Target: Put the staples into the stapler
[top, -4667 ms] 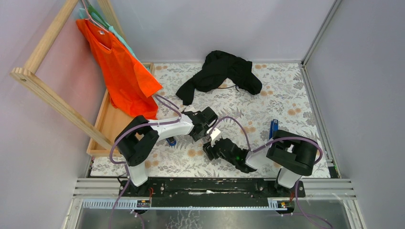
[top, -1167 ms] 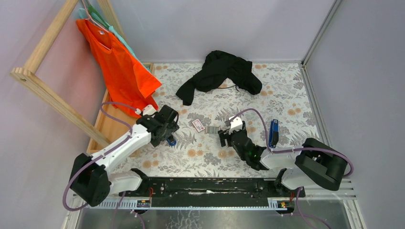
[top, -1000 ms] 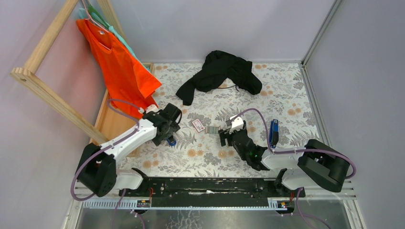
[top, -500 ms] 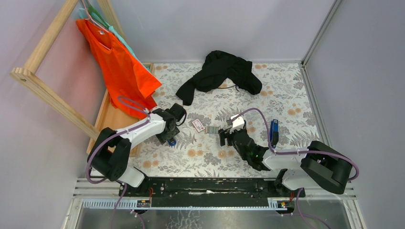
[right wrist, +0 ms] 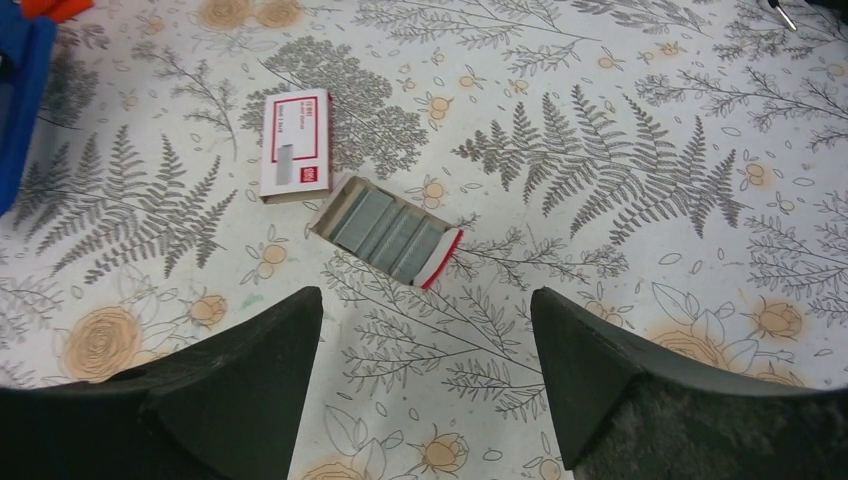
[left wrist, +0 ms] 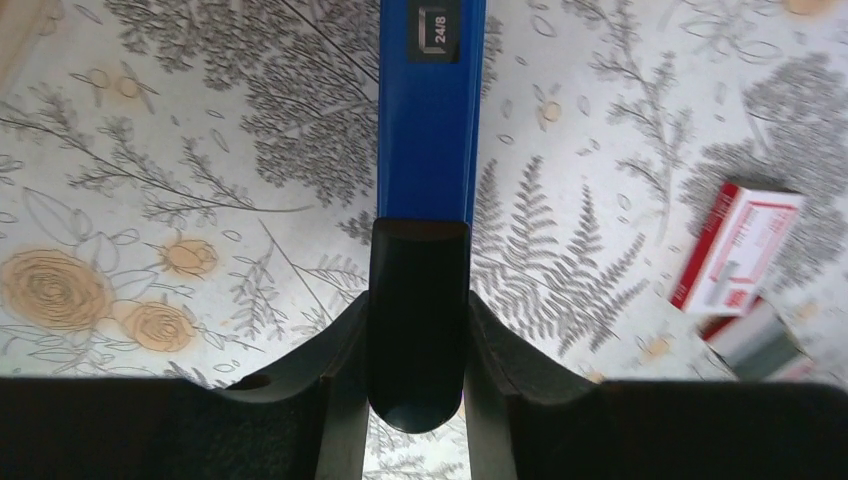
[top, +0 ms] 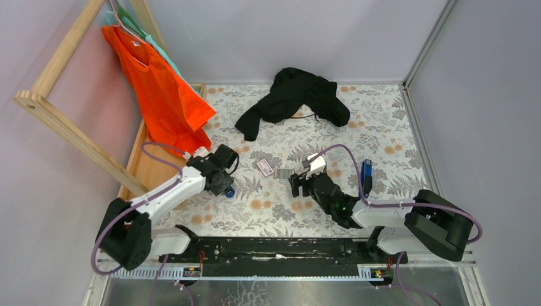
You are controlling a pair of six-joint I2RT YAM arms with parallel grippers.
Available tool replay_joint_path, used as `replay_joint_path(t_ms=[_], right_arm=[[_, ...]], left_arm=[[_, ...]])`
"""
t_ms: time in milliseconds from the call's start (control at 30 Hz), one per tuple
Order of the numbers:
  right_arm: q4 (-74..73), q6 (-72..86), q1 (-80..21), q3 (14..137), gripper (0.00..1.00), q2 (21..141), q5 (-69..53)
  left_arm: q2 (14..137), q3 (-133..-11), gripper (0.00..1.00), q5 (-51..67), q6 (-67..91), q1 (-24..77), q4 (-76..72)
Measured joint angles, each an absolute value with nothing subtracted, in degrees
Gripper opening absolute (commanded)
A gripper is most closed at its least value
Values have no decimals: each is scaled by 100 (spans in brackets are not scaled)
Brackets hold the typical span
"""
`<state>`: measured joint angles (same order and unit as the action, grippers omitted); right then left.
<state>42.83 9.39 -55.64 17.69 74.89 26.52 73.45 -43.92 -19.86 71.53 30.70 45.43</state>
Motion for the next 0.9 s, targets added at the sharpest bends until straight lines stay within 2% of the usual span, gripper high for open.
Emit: replay_joint_path(t_ms=[67, 367, 633, 900], right_arm=[[4259, 980, -5564, 1769, 84, 7393, 2521], [4073, 1345, -5559, 1852, 84, 6987, 1686], [3999, 1761, -5559, 2123, 80, 6978, 939], [4064, 2088, -5559, 2226, 73, 7188, 709]], left_arm=[[7070, -4305, 0, -1861, 7148, 3070, 4447], [6049, -3924, 0, -1356, 7102, 3297, 3562], [5782, -3597, 0, -1035, 7102, 3710, 2272], [5756, -3065, 0, -784, 7105, 3883, 967]])
